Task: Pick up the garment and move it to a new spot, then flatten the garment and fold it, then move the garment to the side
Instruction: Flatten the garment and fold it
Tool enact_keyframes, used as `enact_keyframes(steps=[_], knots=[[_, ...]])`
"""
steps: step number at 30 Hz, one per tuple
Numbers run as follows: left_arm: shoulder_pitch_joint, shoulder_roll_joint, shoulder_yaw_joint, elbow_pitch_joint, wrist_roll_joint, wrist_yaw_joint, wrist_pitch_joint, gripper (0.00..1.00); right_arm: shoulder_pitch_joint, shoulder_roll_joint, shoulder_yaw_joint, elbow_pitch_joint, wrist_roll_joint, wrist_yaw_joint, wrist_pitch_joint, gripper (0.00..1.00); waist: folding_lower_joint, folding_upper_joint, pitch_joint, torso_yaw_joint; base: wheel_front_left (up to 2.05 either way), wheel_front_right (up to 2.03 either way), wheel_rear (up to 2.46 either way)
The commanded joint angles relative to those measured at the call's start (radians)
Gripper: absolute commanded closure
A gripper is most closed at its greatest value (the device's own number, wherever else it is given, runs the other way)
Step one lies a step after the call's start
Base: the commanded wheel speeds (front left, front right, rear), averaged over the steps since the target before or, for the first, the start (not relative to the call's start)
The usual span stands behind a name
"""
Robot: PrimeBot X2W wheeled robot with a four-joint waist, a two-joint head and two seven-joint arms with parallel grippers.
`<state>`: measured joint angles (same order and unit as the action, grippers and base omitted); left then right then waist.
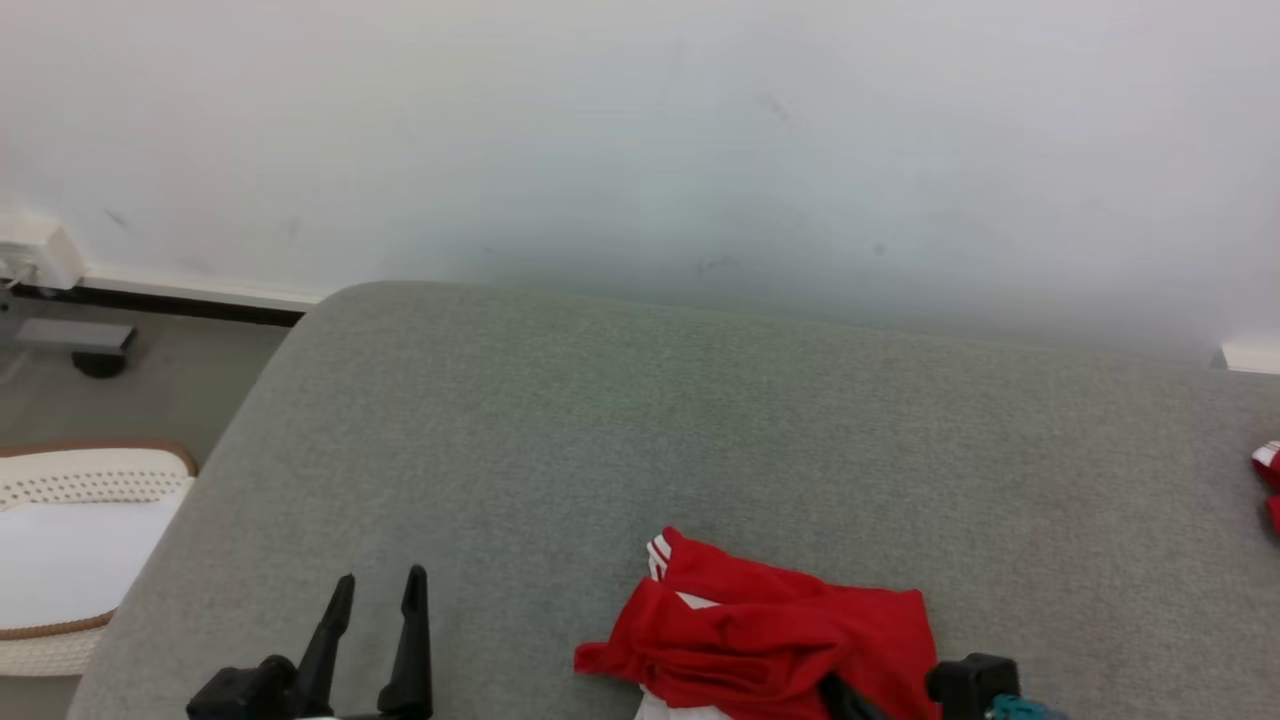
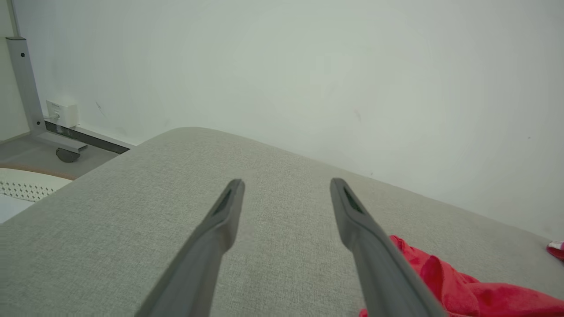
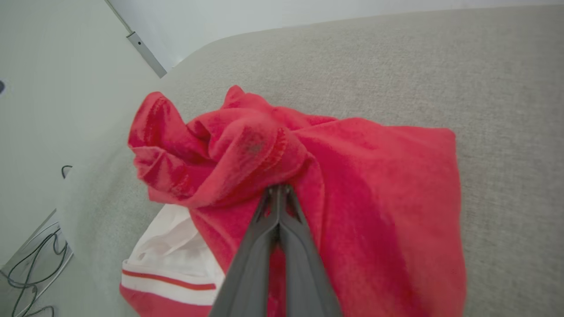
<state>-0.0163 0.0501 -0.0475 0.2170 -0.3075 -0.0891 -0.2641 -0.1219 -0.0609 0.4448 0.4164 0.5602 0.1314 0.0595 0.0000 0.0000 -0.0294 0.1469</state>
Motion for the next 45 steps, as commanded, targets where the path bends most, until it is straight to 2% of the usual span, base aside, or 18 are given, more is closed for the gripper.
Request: enact_keyframes(steps=[1, 11, 17, 23, 27, 29, 30, 32, 38, 45], knots=[[-0.002, 0.003, 0.003, 0.001, 0.014, -0.003, 0.0, 0.0, -0.017, 0.001, 0.023, 0.005, 0.01, -0.002, -0.008, 1.0, 0.0, 0.0, 0.001, 0.014, 0.0, 0.0, 0.0], [-0.01, 0.003, 0.007, 0.009, 0.021, -0.008, 0.0, 0.0, -0.078, 0.009, 0.307, 0.028, 0.09, -0.002, -0.043, 1.0, 0.0, 0.0, 0.007, 0.038, 0.0, 0.0, 0.0], [-0.001, 0.003, 0.012, 0.005, 0.021, -0.007, 0.0, 0.0, -0.118, 0.008, 0.346, 0.038, 0.142, -0.002, -0.106, 1.0, 0.0, 0.0, 0.004, 0.032, 0.0, 0.0, 0.0], [0.01, 0.003, 0.013, 0.001, 0.016, -0.003, 0.0, 0.0, -0.122, -0.063, 0.272, -0.026, 0.154, -0.002, -0.165, 1.0, 0.0, 0.0, 0.003, 0.01, 0.0, 0.0, 0.0], [0.013, 0.003, 0.013, 0.0, 0.014, -0.003, 0.0, 0.0, -0.103, -0.124, 0.156, -0.07, 0.126, -0.002, -0.18, 1.0, 0.0, 0.0, 0.006, -0.005, 0.0, 0.0, 0.0], [0.013, 0.003, 0.012, 0.001, 0.014, -0.004, 0.0, 0.0, -0.095, -0.132, 0.12, -0.079, 0.122, -0.002, -0.183, 1.0, 0.0, 0.0, 0.007, -0.009, 0.0, 0.0, 0.0], [0.014, 0.003, 0.011, 0.001, 0.013, -0.004, 0.0, 0.0, -0.083, -0.15, 0.05, -0.086, 0.104, -0.002, -0.18, 1.0, 0.0, 0.0, 0.01, -0.014, 0.0, 0.0, 0.0], [0.014, 0.003, 0.011, 0.002, 0.013, -0.004, 0.0, 0.0, -0.075, -0.154, 0.016, -0.085, 0.092, -0.002, -0.175, 1.0, 0.0, 0.0, 0.011, -0.016, 0.0, 0.0, 0.0], [0.004, 0.003, 0.007, 0.008, 0.012, -0.008, 0.0, 0.0, -0.035, -0.116, -0.081, -0.061, 0.045, -0.002, -0.124, 1.0, 0.0, 0.0, 0.016, -0.017, 0.0, 0.0, 0.0], [-0.01, 0.003, 0.003, 0.016, 0.016, -0.01, 0.0, 0.0, -0.029, -0.044, -0.05, 0.001, 0.048, -0.002, -0.067, 1.0, 0.0, 0.0, 0.022, 0.006, 0.0, 0.0, 0.0]])
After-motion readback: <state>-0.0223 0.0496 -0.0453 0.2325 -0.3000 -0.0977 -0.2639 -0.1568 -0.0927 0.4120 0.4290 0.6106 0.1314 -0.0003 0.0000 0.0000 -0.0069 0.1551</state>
